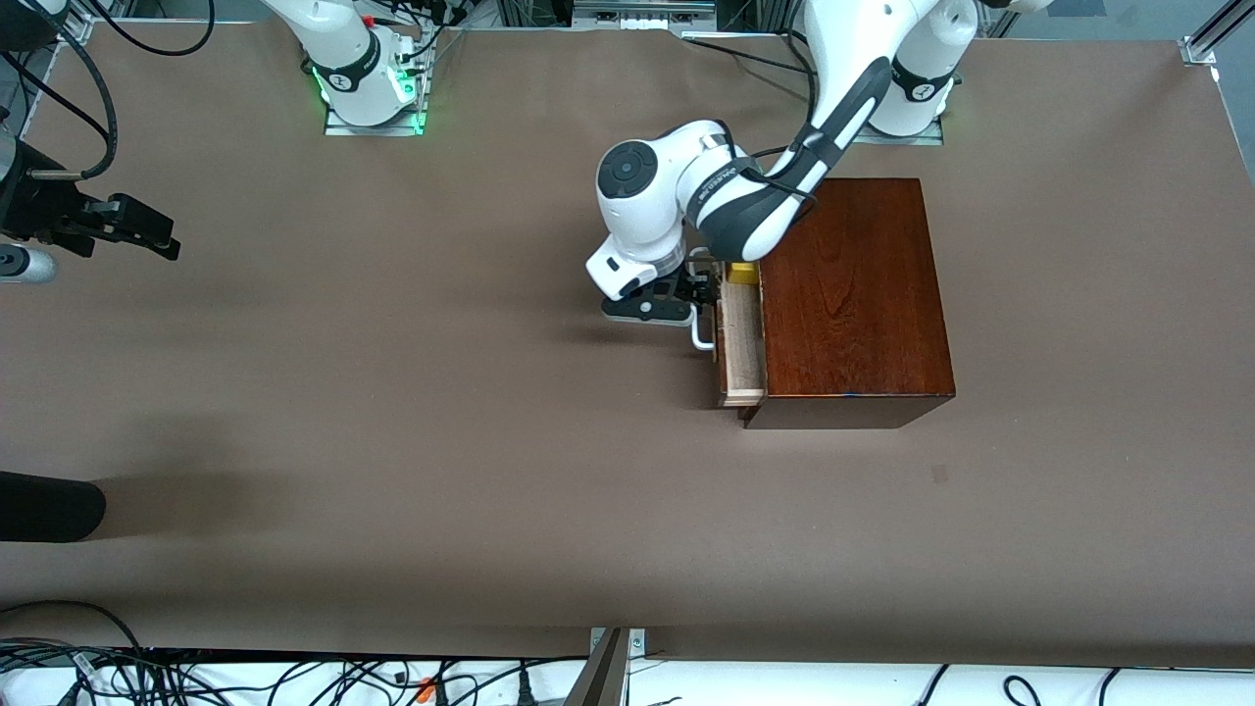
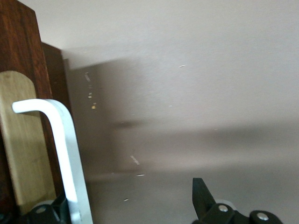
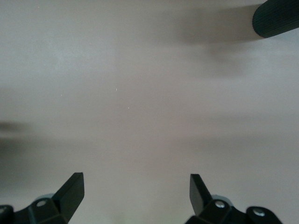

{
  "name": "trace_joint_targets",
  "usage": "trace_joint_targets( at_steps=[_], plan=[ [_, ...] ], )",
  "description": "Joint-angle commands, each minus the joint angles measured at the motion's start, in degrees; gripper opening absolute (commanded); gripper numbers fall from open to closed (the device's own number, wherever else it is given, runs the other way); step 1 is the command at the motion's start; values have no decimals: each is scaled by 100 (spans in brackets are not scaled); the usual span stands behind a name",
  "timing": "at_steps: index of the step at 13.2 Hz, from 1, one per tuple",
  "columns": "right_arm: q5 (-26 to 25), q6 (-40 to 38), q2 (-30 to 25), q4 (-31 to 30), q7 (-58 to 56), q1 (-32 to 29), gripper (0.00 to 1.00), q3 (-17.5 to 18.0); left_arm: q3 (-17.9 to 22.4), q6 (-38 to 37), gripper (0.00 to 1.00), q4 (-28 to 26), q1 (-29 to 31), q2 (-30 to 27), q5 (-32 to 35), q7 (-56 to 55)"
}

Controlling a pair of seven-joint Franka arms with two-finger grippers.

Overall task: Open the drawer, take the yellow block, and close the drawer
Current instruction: 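Pull the drawer open by its handle with the left gripper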

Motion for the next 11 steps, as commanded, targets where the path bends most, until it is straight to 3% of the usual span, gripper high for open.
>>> trace_joint_targets(
  at_steps=[1,4,11],
  plan=[
    [-9,-21,-88,-79,-60,-64,100,57,-51,543,100,614,-248,617,-203,-96],
    [-9,-21,-88,-79,-60,-64,100,57,-51,543,100,869,-353,749,-203,-96],
    [-9,-21,-88,-79,-60,-64,100,57,-16,377,100,861,-362,627,-89,-35]
  ],
)
